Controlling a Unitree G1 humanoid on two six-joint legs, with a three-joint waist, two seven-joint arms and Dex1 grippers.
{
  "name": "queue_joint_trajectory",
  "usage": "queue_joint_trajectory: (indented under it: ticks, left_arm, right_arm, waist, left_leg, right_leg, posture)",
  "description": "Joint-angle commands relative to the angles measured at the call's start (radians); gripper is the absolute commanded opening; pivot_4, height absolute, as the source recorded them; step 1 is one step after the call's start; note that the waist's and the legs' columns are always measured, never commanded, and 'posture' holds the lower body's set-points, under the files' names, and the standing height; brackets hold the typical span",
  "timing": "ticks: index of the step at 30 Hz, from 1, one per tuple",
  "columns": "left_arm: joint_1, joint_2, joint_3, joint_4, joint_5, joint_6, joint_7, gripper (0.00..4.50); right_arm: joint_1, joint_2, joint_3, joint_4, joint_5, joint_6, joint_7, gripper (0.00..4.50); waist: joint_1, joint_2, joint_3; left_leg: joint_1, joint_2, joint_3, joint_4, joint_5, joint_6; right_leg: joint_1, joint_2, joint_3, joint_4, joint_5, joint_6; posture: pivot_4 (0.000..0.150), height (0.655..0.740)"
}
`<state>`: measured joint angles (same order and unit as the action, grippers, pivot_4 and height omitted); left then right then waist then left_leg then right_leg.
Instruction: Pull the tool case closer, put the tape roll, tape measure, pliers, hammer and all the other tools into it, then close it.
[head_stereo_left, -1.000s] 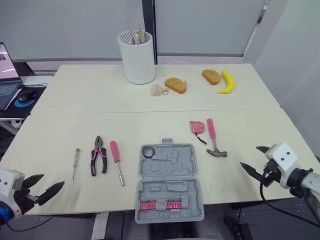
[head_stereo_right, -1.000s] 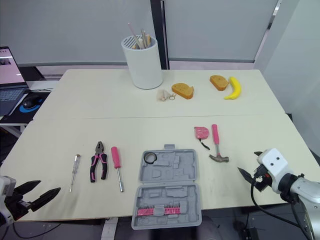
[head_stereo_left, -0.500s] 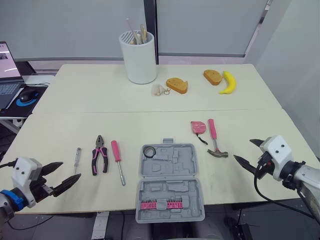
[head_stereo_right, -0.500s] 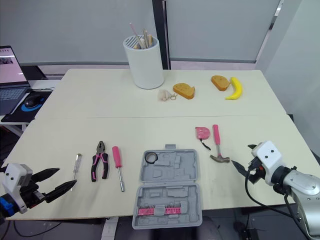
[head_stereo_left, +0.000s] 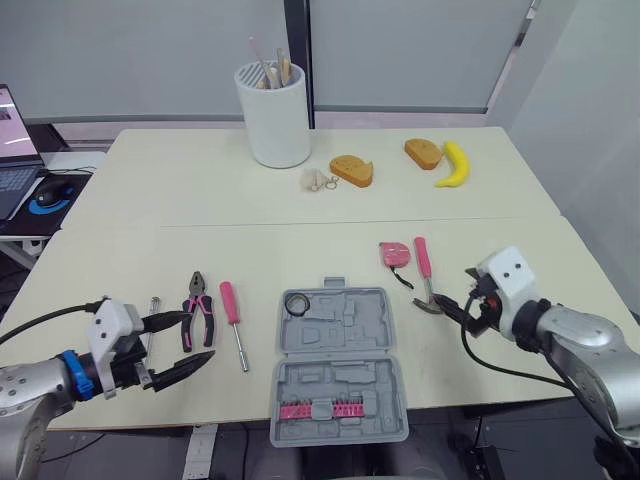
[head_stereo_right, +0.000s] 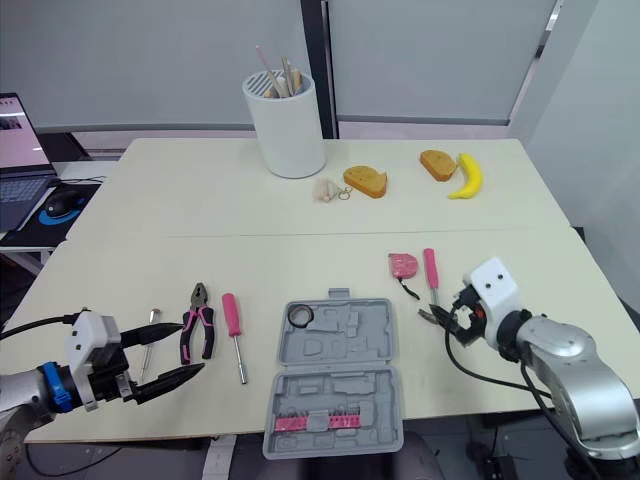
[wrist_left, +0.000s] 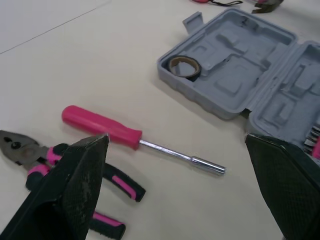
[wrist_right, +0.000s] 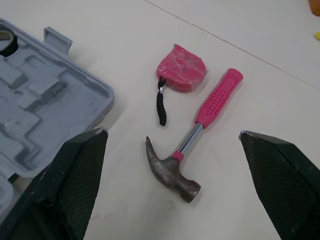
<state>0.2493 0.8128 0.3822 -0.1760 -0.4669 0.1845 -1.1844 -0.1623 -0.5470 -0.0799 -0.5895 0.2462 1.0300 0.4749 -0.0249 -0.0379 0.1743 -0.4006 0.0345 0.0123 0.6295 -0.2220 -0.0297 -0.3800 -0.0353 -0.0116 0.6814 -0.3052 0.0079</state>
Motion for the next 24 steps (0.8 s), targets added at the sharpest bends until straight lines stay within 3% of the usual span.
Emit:
queue_joint_trajectory:
  ticks: [1, 13, 20, 24]
  left_arm:
    - [-0.074, 0.026, -0.105, -0.109, -0.014, -0.055, -0.086, 4.5]
    - [-0.265, -0.032, -0.239, -0.177, -0.068, -0.026, -0.067, 4.5]
    - [-0.295, -0.038, -0.273, -0.177, -0.05, -0.029, -0.053, 4.5]
    - [-0.292, -0.037, -0.286, -0.193, -0.041, -0.029, -0.041, 4.5]
  right_arm:
    - [-0.111, 0.076, 0.067, 0.089, -0.06, 0.101, -0.14, 4.47]
    - [-0.244, 0.192, 0.099, 0.431, -0.149, 0.015, -0.28, 4.47]
    - [-0.287, 0.223, 0.105, 0.599, -0.173, -0.072, -0.293, 4.47]
    - [-0.3, 0.237, 0.098, 0.651, -0.168, -0.078, -0.292, 3.58]
  waist:
    - [0.002, 0.0, 0.0]
    - [-0.002, 0.001, 0.0]
    - [-0.005, 0.001, 0.0]
    - [-0.005, 0.001, 0.0]
  left_leg:
    - [0.0, 0.0, -0.001, 0.0, 0.0, 0.0]
    - [-0.005, -0.003, -0.001, 0.0, 0.0, 0.0]
    - [-0.005, -0.002, -0.001, 0.0, 0.0, 0.0]
    - [-0.005, -0.002, -0.001, 0.0, 0.0, 0.0]
  right_leg:
    - [0.0, 0.0, 0.0, 0.0, 0.0, 0.0]
    - [-0.004, 0.001, 0.001, 0.001, 0.001, 0.001]
    - [-0.004, 0.006, 0.001, 0.001, 0.001, 0.001]
    - [-0.005, 0.006, 0.002, 0.001, 0.001, 0.001]
  posture:
    - [0.15, 0.74]
    - [0.15, 0.74]
    - [0.15, 0.74]
    - [0.15, 0.74]
